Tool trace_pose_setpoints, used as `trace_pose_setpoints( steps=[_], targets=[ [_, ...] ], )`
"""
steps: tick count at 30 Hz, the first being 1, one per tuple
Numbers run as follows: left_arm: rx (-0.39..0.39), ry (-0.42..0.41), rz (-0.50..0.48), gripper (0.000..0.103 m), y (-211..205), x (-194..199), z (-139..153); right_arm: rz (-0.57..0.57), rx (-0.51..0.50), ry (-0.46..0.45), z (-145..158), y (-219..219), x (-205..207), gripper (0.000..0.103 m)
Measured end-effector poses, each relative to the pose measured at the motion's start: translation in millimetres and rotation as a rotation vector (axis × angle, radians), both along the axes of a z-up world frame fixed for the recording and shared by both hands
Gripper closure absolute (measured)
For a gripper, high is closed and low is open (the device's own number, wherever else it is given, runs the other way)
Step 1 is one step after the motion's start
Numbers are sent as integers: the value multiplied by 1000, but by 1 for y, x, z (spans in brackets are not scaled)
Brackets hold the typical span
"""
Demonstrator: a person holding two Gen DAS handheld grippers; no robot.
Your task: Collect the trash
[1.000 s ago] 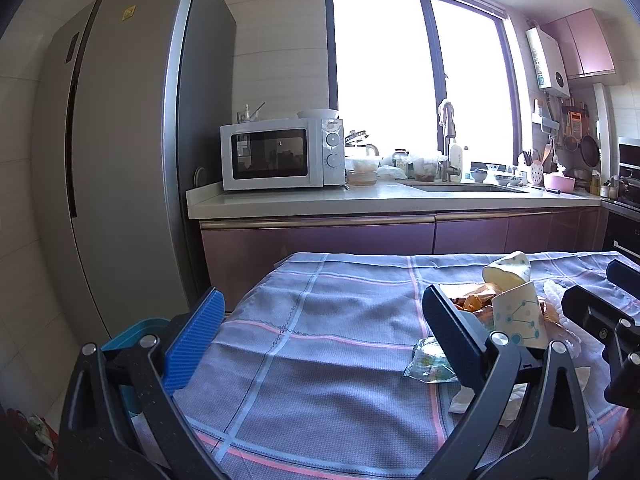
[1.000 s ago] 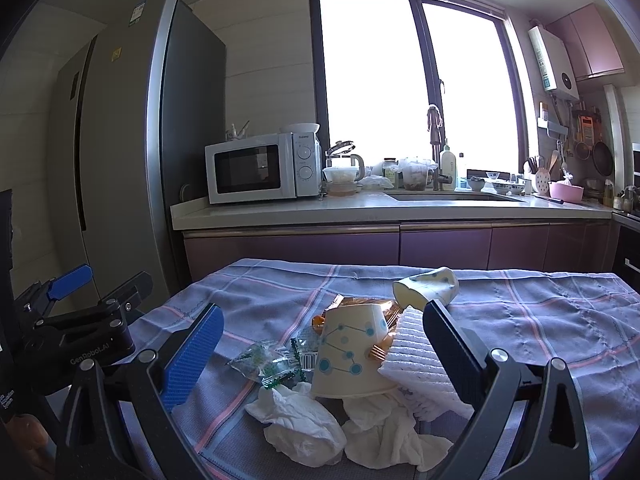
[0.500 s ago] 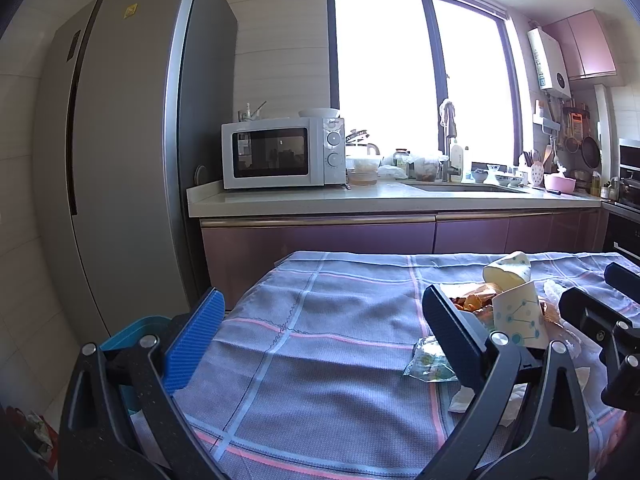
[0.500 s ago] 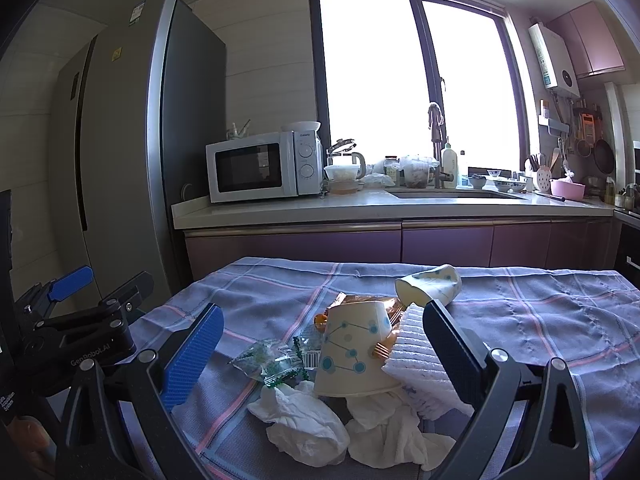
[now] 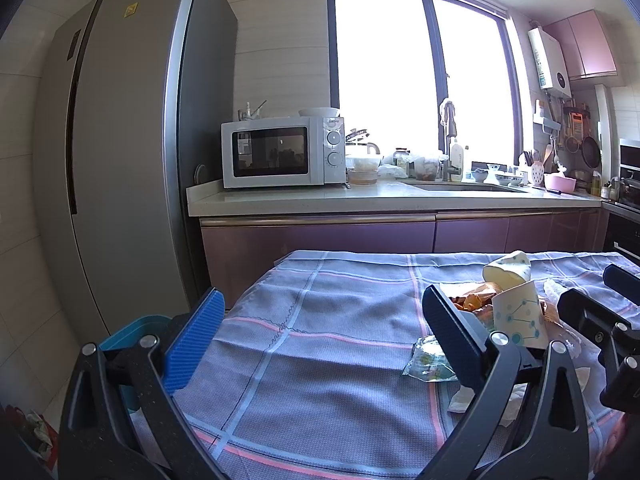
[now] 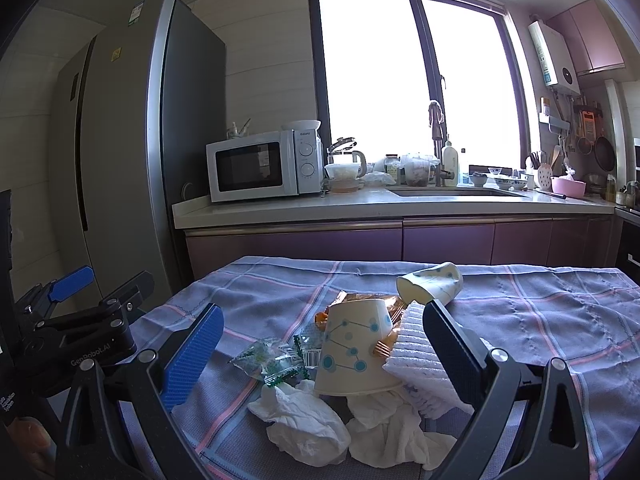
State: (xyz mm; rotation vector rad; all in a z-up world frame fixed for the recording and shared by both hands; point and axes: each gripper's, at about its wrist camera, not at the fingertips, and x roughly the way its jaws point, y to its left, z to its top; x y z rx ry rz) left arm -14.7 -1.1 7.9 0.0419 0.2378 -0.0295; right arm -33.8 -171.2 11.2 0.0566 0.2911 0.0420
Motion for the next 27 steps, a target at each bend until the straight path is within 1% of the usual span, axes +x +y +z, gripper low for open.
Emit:
trace_pose_setpoints(
  steps=[27],
  targets=[
    [0, 13, -9, 5, -7, 5, -6, 3, 12, 10, -1, -7, 2, 7]
  ],
)
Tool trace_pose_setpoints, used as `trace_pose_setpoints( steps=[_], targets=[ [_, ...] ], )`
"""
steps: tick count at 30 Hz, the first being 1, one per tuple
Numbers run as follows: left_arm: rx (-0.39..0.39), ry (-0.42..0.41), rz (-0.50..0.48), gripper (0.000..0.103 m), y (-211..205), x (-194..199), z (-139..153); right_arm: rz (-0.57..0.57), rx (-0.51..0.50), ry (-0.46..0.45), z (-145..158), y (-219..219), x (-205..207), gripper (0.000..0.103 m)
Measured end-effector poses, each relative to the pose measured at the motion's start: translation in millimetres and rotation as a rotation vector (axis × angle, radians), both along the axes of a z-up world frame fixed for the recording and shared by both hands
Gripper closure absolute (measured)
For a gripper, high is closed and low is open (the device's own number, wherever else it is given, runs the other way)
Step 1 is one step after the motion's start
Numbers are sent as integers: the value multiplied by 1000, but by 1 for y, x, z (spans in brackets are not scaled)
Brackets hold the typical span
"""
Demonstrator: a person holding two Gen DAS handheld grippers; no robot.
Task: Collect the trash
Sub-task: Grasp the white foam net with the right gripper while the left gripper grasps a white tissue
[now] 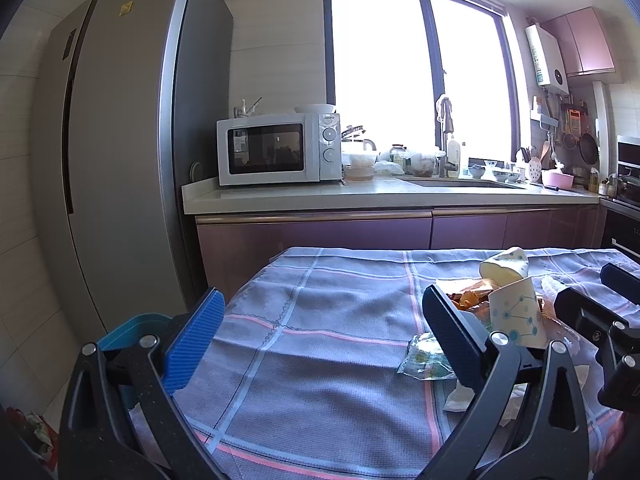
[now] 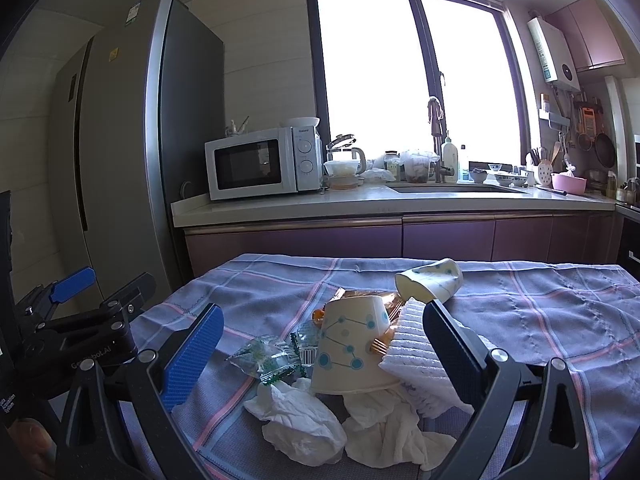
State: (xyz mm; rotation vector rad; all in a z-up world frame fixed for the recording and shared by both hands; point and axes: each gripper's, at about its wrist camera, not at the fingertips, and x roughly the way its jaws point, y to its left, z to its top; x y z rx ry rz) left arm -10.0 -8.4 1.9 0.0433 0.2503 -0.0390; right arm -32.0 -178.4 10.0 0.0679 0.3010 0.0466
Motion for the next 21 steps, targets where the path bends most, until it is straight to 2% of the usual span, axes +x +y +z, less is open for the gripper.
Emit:
trace_pose_setpoints(
  steps=[5, 9, 13, 21],
  targets=[
    [3, 11, -16, 5, -2, 3, -2, -1, 2, 3, 0, -3, 1, 7],
    [16, 45, -70, 5, -9, 8, -6, -24, 2, 25, -3, -12, 4, 7],
    [28, 116, -171, 5, -23, 16, -17, -74, 14, 74, -9, -31, 10, 7],
    [52, 267, -384, 7, -59, 31, -47, -134, -25, 192, -28, -61, 20, 7]
  ],
)
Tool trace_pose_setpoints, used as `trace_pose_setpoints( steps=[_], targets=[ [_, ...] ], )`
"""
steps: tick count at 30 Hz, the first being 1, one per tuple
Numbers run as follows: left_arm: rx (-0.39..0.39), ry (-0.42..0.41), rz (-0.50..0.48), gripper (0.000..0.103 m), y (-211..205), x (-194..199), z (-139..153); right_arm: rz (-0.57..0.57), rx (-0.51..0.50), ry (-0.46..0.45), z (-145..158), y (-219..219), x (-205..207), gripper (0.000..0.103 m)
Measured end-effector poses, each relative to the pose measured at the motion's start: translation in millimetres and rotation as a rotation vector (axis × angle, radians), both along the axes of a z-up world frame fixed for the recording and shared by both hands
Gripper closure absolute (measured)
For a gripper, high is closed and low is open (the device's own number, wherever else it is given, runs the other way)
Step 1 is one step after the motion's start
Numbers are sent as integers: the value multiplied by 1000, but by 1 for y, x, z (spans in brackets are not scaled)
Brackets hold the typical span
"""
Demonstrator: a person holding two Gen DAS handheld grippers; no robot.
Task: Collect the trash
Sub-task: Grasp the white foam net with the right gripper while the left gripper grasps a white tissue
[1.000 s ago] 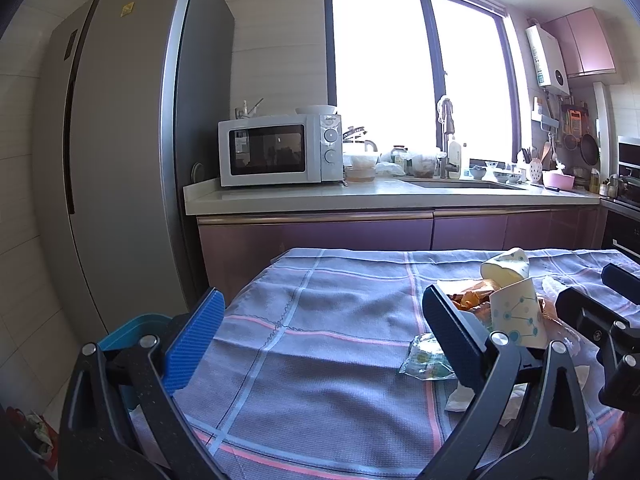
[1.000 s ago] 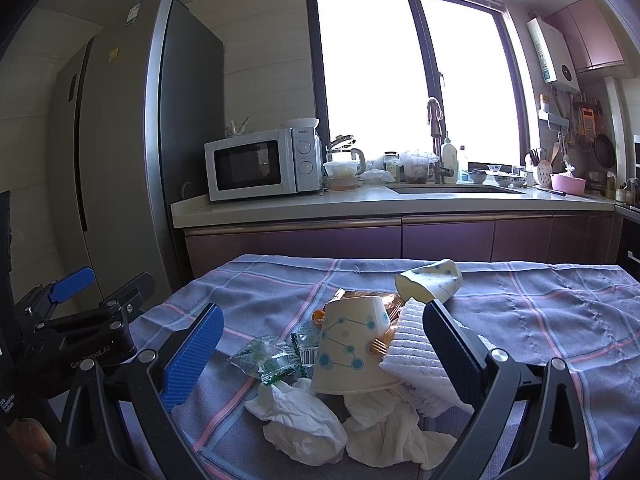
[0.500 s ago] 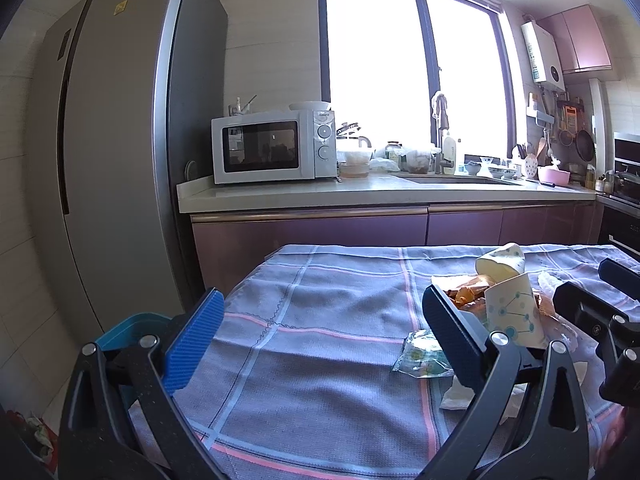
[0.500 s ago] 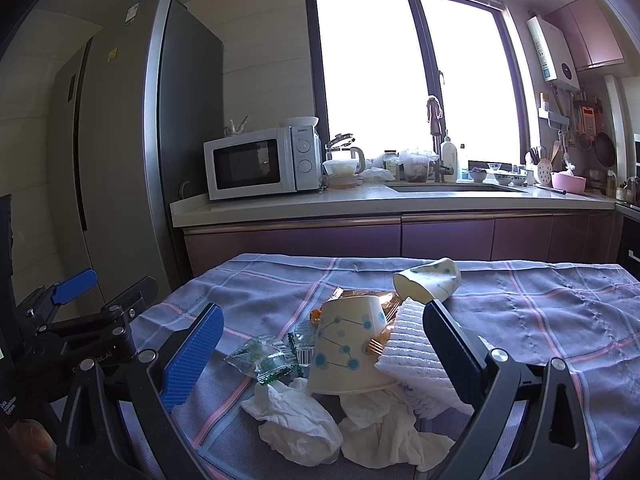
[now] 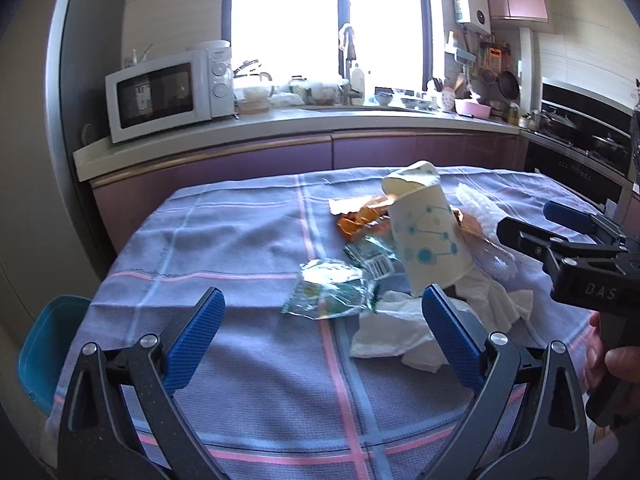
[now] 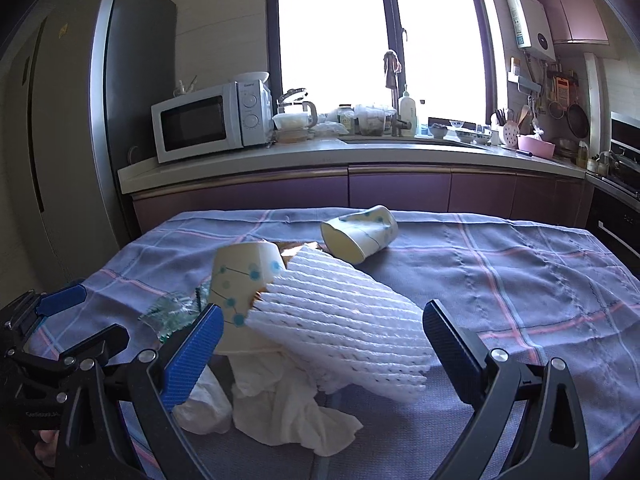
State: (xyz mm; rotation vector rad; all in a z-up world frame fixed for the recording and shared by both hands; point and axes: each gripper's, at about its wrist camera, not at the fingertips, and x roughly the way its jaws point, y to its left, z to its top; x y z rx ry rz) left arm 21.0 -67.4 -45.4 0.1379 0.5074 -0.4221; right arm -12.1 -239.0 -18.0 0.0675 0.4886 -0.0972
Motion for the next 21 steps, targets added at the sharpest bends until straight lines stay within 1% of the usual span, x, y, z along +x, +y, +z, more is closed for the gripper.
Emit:
trace_pose_setpoints(
  steps=[2, 4, 5, 7, 8, 9, 10, 11, 12, 13, 15, 16, 17, 19, 20, 21],
  targets=[
    [3, 32, -44, 10, -8, 2, -7, 3, -8, 24, -5, -3, 1, 8],
    [-2, 74, -89, 13, -15, 5, -13, 8, -23, 49, -9, -5, 2, 12],
    [-4, 93, -105, 15, -18, 7, -16, 12, -23, 60, -11, -6, 3, 15],
    [-10, 131, -140, 20, -23, 11, -21, 33, -6, 77, -14, -8, 5, 25],
    [-10, 151, -149, 26, -25, 14, -24, 41, 1, 86, -15, -8, 6, 32],
    [-14, 174, -161, 35, -26, 18, -28, 47, 6, 92, -16, -10, 6, 40],
    [-26, 203, -175, 38, -27, 21, -31, 57, 16, 93, -17, -11, 6, 45],
    [-40, 228, -185, 45, -27, 24, -34, 70, 27, 93, -17, -12, 5, 51],
    [-51, 246, -191, 53, -27, 27, -36, 77, 31, 93, -17, -12, 5, 55],
    [-63, 261, -199, 58, -26, 29, -38, 87, 34, 92, -16, -12, 4, 58],
    [-86, 281, -220, 75, -25, 31, -40, 103, 45, 92, -14, -13, 3, 71],
    [-93, 282, -228, 80, -24, 32, -41, 105, 50, 86, -12, -14, 2, 73],
    [-95, 281, -233, 87, -24, 32, -41, 109, 59, 82, -10, -15, 1, 76],
    [-97, 277, -239, 90, -24, 32, -40, 112, 77, 67, -5, -19, -2, 80],
    [-102, 278, -242, 92, -22, 31, -39, 116, 83, 60, -2, -20, -4, 85],
    [-110, 281, -247, 93, -20, 29, -36, 119, 85, 54, 1, -20, -6, 87]
  ],
)
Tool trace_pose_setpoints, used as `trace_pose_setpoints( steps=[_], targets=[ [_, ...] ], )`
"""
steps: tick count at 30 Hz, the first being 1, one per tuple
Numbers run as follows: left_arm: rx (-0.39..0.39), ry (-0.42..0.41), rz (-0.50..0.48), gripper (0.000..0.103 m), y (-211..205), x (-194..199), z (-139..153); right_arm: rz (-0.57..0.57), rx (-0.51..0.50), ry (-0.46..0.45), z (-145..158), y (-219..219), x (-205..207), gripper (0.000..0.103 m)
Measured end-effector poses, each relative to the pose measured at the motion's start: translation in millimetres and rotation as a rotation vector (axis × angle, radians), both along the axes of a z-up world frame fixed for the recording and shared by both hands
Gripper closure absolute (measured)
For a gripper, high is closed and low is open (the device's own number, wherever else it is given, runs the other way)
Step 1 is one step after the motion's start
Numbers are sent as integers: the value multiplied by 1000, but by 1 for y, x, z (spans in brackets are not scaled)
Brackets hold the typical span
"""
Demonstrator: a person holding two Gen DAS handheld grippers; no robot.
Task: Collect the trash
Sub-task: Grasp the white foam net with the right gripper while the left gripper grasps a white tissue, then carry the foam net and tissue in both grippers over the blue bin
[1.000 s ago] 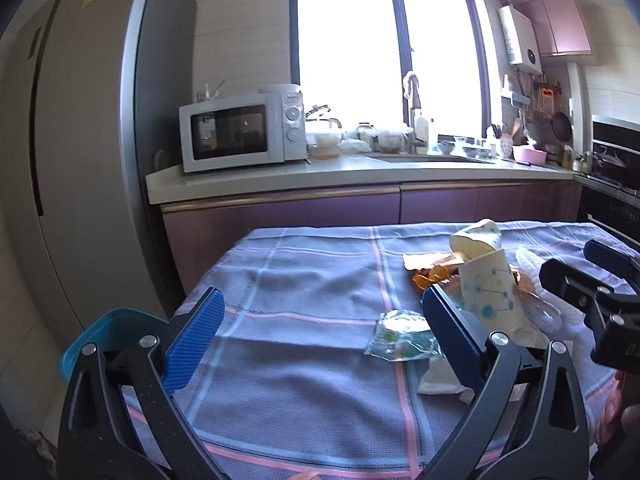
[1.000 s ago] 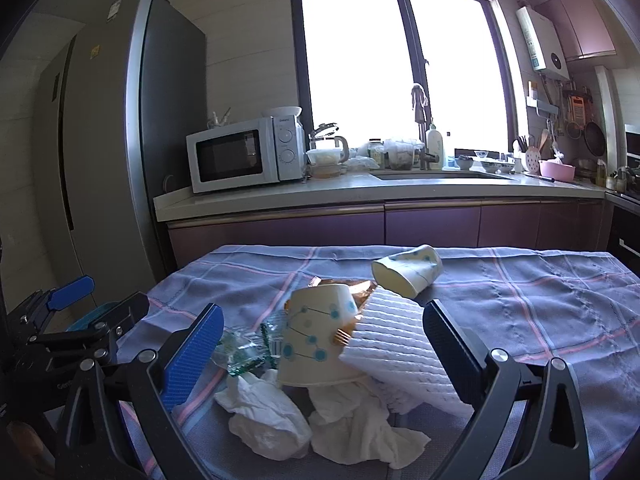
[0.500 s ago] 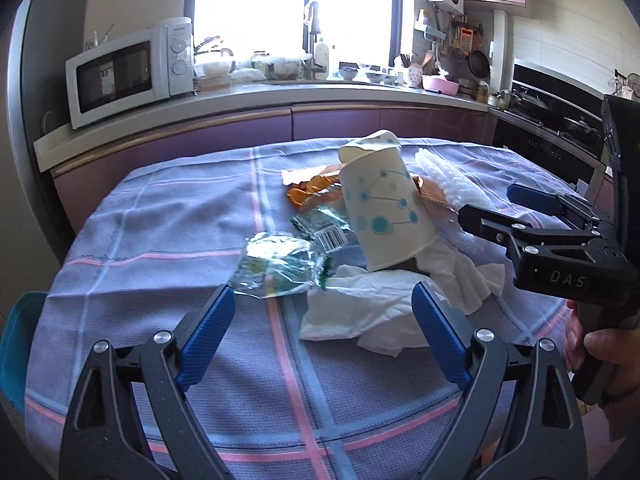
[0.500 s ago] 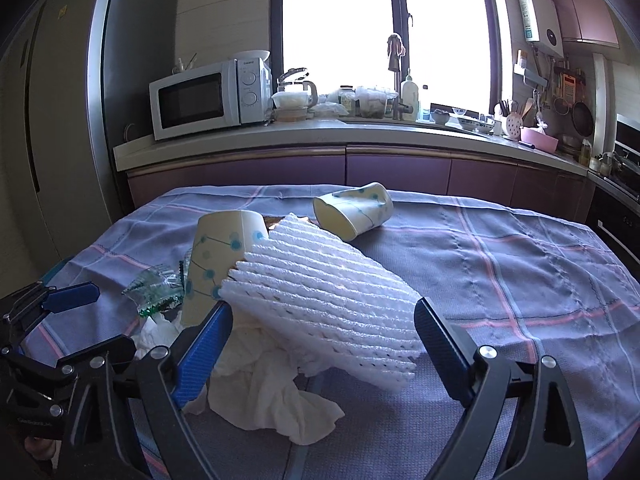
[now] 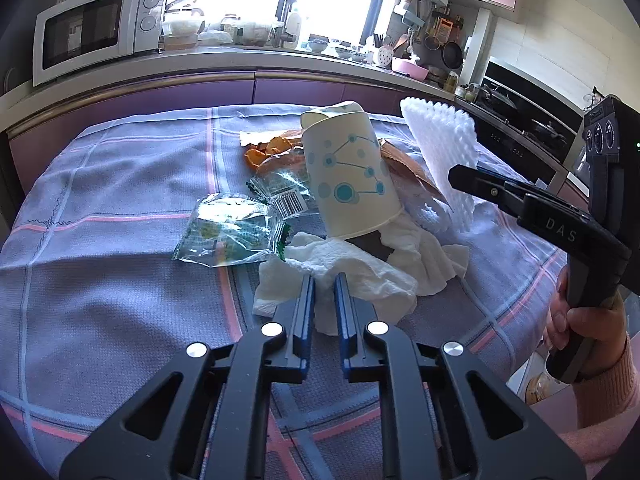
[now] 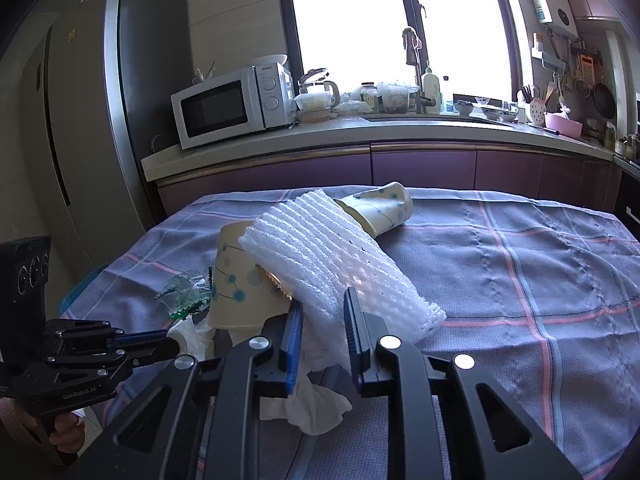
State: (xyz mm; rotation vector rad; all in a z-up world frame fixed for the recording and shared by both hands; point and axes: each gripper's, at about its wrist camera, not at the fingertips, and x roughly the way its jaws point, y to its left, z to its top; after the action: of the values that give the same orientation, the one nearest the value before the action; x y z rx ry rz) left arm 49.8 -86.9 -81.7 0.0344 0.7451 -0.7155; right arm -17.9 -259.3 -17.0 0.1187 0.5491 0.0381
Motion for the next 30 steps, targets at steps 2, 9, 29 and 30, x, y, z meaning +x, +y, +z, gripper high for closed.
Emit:
trace_pose_setpoints(
  steps=[2, 9, 29, 30],
  targets=[
    [-16, 1, -6, 94, 4, -3, 4, 7, 7, -16, 7, 0, -3, 87],
    [-88, -38, 5, 94, 38, -21, 31, 35, 5, -100, 39, 10, -16, 89],
    [-142, -187, 306, 94, 189, -48, 83, 494, 223, -94, 60, 135, 47, 91],
    [-131, -191, 340, 94, 199, -46, 83, 517, 234, -84, 59, 144, 54, 91]
  ],
)
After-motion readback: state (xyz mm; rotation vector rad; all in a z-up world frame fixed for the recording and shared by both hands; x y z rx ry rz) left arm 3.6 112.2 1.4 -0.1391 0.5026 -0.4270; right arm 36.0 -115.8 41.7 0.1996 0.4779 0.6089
